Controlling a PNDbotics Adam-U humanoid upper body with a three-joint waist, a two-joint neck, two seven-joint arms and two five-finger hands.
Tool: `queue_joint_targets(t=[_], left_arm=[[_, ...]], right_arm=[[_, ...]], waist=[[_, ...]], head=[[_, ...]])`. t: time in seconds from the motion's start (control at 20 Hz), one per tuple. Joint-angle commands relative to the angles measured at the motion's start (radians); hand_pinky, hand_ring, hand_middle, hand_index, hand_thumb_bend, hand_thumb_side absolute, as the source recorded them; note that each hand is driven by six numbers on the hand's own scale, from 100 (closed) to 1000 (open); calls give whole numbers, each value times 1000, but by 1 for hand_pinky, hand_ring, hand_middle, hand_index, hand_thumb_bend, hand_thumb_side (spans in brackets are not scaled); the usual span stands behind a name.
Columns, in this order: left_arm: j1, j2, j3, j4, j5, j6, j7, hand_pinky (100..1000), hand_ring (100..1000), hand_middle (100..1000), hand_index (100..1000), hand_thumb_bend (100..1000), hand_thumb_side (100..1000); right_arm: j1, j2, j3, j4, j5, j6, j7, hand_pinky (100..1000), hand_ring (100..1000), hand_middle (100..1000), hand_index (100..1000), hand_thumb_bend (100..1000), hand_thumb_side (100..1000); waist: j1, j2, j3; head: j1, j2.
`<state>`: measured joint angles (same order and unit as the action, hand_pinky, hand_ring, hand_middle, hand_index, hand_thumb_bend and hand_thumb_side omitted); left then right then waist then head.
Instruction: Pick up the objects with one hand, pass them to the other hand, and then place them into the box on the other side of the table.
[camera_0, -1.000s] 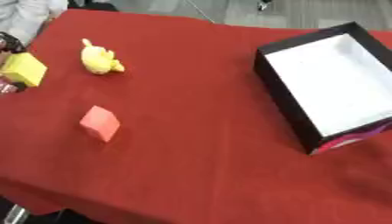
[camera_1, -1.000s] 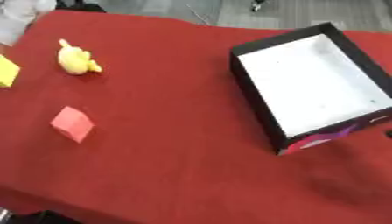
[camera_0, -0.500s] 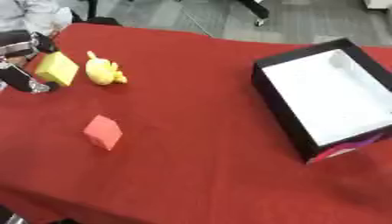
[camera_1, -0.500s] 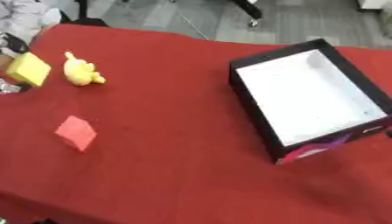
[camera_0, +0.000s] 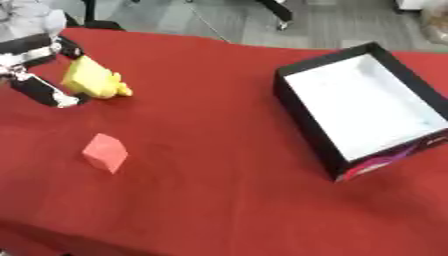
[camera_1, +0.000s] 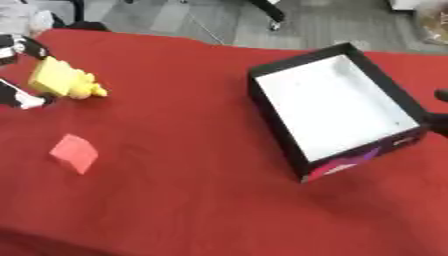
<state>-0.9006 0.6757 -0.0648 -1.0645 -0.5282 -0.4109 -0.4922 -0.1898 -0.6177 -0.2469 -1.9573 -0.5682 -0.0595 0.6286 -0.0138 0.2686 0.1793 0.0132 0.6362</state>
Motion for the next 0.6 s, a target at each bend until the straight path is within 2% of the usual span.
queue_joint_targets(t=[0.05, 0.35, 0.6], left_arm=[[-4, -33, -6, -67, 27, 20, 32, 850, 721, 592, 593, 100, 166], [27, -100, -21, -151, 56, 51, 87, 852, 713, 578, 592, 100, 203], [58, -148, -31, -219, 60, 51, 139, 852, 711, 573, 592, 100, 211]], right_arm=[[-61, -67, 40, -34, -1, -31, -10, 1000, 951, 1000, 1000, 100, 470], [-230, -81, 131, 15, 22, -73, -1, 1000, 971, 1000, 1000, 100, 462], [-330, -73, 179, 60, 65, -89, 14, 1000, 989, 1000, 1000, 100, 438]], waist=[[-2, -36, 0], [-5, -36, -8], [-5, -33, -12]], head=[[-39, 19], [-66, 31], [-97, 40]])
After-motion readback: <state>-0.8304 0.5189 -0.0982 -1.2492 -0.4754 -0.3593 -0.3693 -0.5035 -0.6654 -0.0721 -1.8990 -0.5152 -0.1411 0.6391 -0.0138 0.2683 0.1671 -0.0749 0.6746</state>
